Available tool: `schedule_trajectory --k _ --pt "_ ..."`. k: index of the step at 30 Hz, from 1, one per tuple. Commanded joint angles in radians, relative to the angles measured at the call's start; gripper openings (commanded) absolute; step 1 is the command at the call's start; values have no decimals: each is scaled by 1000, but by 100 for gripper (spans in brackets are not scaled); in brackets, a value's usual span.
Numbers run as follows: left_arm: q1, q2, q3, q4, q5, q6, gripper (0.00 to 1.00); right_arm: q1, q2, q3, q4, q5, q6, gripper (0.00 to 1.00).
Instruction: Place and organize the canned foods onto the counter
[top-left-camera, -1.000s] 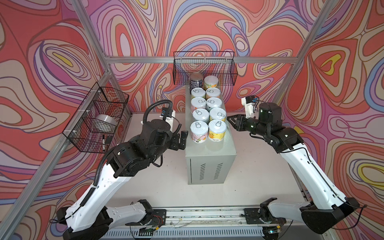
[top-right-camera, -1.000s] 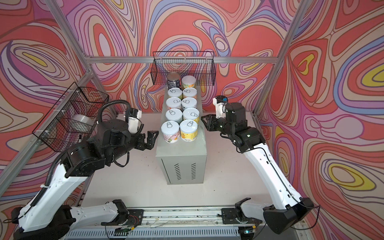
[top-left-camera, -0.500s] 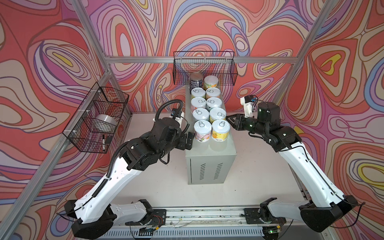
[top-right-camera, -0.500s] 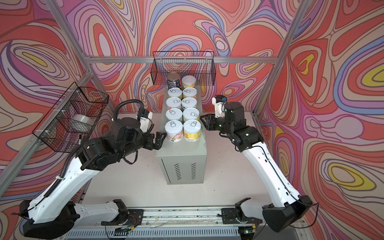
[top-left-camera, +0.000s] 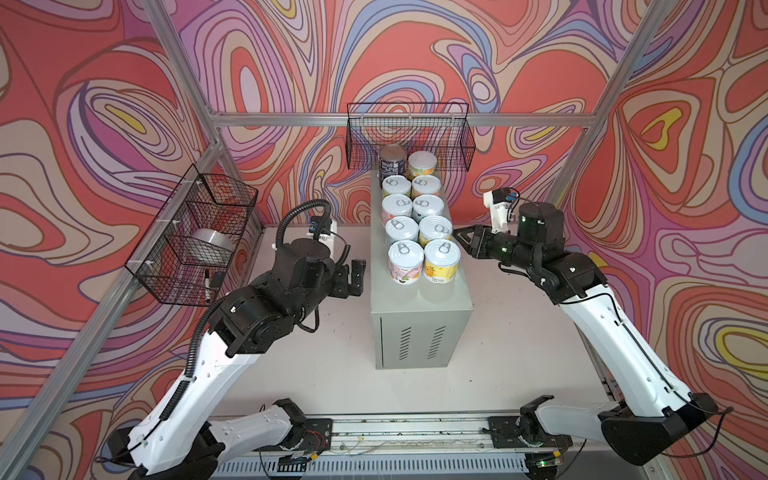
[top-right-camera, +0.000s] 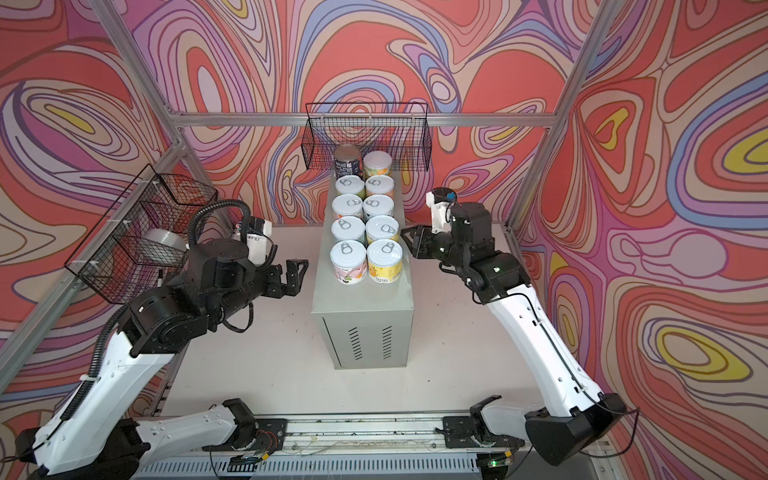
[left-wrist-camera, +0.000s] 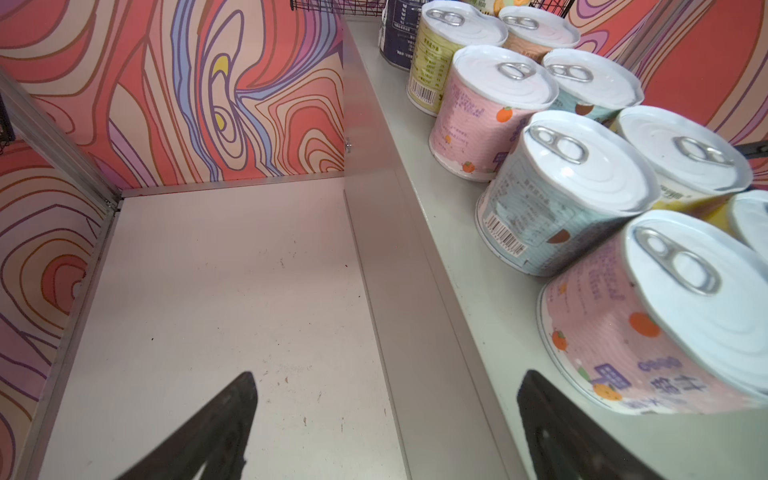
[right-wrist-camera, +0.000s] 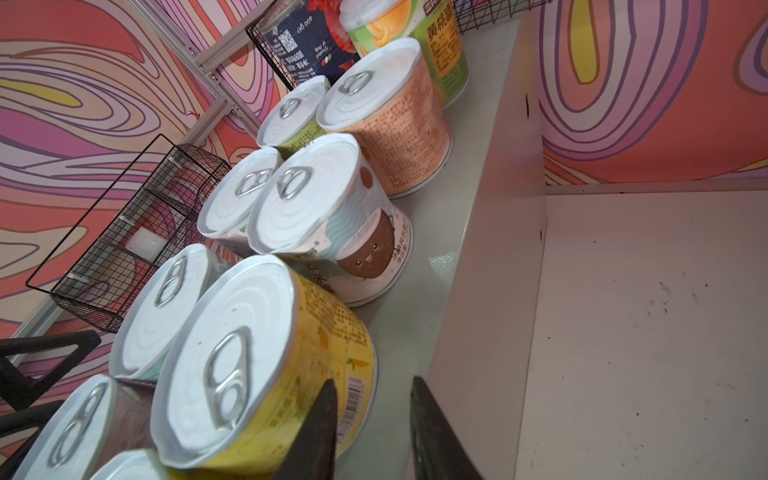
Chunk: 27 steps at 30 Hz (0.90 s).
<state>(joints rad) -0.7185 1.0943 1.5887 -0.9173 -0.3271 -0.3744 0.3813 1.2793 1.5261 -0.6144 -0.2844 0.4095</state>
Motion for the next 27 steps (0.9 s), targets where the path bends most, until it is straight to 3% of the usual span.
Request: schedule_trajectory --k 1,7,10,13,15,17,21,24,27 --pt "11 0 -20 -31 -25 1 98 5 -19 7 -7 47 11 30" --pt "28 -28 -68 -2 -93 5 100 4 -80 -16 -77 242 -24 34" --pt "49 -68 -150 87 -168 20 100 -60 -90 -73 -62 200 -49 51" --pt "145 -107 -255 202 -171 16 100 -196 -77 -152 -15 79 -7 76" --pt "219 -141 -348 320 -141 33 100 -249 -78 -205 39 98 -4 88" --pt "272 -161 -459 455 -159 65 100 -256 -81 -256 87 193 -18 98" --pt "353 -123 -688 786 -181 143 100 -256 -83 -481 342 380 -1 98" --pt "378 -69 -818 964 -218 172 100 -257 -90 -673 592 396 -6 98" --pt "399 -39 -924 1093 -264 230 100 -256 -105 -791 729 411 -17 98"
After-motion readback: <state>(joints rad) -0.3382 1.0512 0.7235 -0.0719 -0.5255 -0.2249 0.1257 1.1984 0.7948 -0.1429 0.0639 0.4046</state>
